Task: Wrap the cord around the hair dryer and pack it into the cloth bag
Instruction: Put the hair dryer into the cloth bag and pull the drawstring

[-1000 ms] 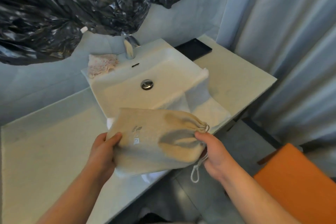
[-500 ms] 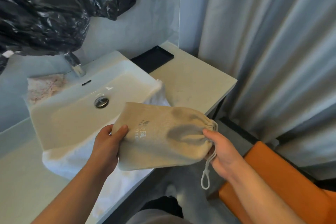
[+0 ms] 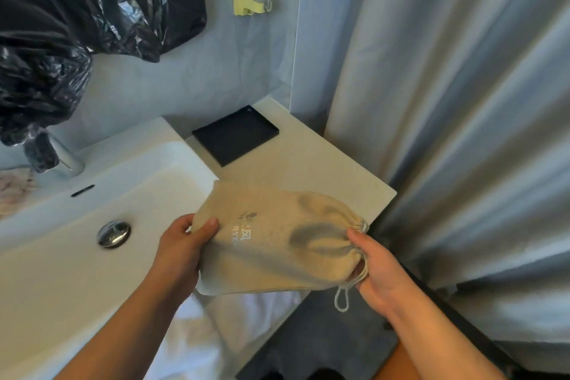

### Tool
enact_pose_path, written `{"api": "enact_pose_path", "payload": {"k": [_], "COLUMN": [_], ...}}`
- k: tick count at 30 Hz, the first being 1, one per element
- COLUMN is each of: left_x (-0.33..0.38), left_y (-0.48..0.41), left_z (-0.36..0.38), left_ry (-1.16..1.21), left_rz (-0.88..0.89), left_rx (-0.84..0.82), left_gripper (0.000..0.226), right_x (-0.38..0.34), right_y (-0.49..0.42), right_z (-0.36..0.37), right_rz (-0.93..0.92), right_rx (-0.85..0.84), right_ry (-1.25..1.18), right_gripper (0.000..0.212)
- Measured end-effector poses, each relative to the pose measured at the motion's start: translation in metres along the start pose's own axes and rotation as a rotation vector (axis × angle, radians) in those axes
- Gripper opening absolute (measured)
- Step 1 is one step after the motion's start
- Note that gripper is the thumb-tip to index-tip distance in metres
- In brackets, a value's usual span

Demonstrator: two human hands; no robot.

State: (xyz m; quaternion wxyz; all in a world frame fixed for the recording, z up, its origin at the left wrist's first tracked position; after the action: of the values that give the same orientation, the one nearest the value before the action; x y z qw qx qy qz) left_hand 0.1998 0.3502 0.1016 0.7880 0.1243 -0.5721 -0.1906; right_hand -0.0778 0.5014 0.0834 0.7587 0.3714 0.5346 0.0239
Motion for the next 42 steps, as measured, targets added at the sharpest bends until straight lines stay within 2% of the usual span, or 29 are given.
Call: {"api": "enact_pose_path", "payload": {"k": [5,15,26,28,35,42], "left_x": [0.008,0.012,-0.024,-0.03,-0.041,-0.031], "left_y": [-0.023,-0.063,-0.104,-0.105,-0.108,-0.143], "left_z": [0.021,0.069,0.172,0.182,0.184,0.158], "left_ry": [0.052,0.116,0.158,0.18,0.267,0.262], "left_rz": [0.035,0.068,0.029,0.037,0.054,0.076], "left_rx": [0.058,0.208,0.411,0.461,0.592,0.681], "left_gripper": [0.019,0.024,0.027,0.026,0.016,0.021], "right_x": [-0.034,-0.104,-0.168,-0.177,-0.195,-0.198], "right_y": [-0.032,-0.124,-0.248,-0.264,-0.303,-0.331], "right_z": [0.001,-0.004,-0.07,-0.074,-0.051,-0.007], "right_rz": [0.018,0.032,0.143,0.151,0.154,0.178], "right_rx": [-0.053,-0.185,-0.393,-0.434,-0.556,-0.586], "right_ry": [0.034,0.088,0.229,0.267,0.409,0.499], "right_gripper": [0.034,0.022,0.041,0.038,0.027,0.027]}}
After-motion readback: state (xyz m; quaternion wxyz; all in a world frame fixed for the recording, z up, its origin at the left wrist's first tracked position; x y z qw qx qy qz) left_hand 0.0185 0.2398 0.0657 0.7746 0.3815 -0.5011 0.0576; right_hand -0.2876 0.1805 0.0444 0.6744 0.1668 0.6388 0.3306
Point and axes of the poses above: each hand's wrist, its own y-axis away from the middle knuckle, its own z-axis out of the palm, x = y × z, the point moved 7 cm from there along -y, towards the middle knuckle, and after that the axes turned 15 degrees about y, right-handed, at the moved point
